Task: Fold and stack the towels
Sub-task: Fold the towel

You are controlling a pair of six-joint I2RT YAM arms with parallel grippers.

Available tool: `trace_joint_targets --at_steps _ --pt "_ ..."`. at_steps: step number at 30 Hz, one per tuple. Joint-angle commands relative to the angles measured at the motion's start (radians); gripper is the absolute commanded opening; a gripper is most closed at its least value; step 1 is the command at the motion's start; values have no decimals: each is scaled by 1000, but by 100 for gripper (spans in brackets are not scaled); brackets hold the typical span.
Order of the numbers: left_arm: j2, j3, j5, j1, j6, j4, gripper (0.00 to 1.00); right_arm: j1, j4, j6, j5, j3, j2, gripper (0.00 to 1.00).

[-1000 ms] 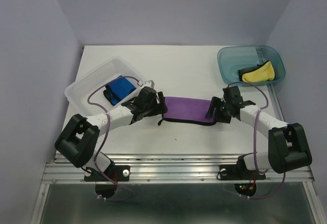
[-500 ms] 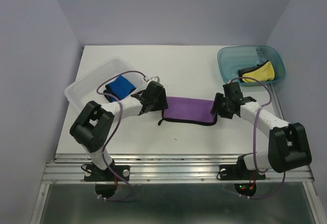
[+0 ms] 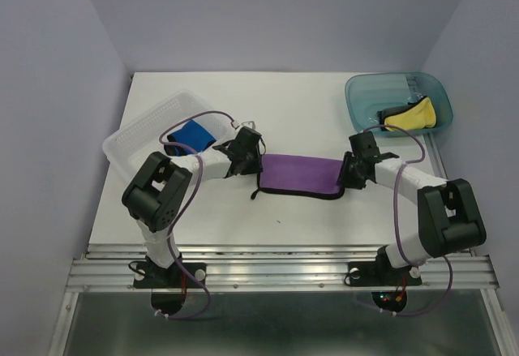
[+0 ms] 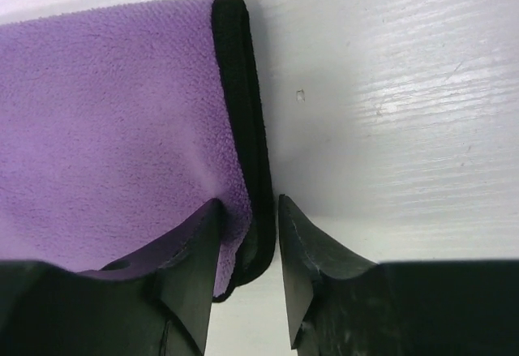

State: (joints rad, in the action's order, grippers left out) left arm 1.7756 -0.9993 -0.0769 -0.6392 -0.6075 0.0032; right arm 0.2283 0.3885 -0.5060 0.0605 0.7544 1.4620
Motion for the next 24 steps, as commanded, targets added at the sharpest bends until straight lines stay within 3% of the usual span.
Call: trace_joint_targets --at_steps 1,4,9,13,16,24 --pt "10 -15 38 1 28 16 36 -4 -56 -19 6 -33 14 37" --pt "18 -2 51 0 17 29 29 -4 -59 -26 4 -58 26 33" --pt "24 21 71 -1 2 50 11 -4 -62 -23 -5 -78 6 17" --pt "16 45 126 -1 -5 83 5 -4 -22 7 33 -61 -48 7" --pt "13 59 167 -5 -9 125 5 -4 6 23 55 -41 -95 1" --pt "21 74 212 -30 -21 179 2 -3 16 90 -56 16 -161 1"
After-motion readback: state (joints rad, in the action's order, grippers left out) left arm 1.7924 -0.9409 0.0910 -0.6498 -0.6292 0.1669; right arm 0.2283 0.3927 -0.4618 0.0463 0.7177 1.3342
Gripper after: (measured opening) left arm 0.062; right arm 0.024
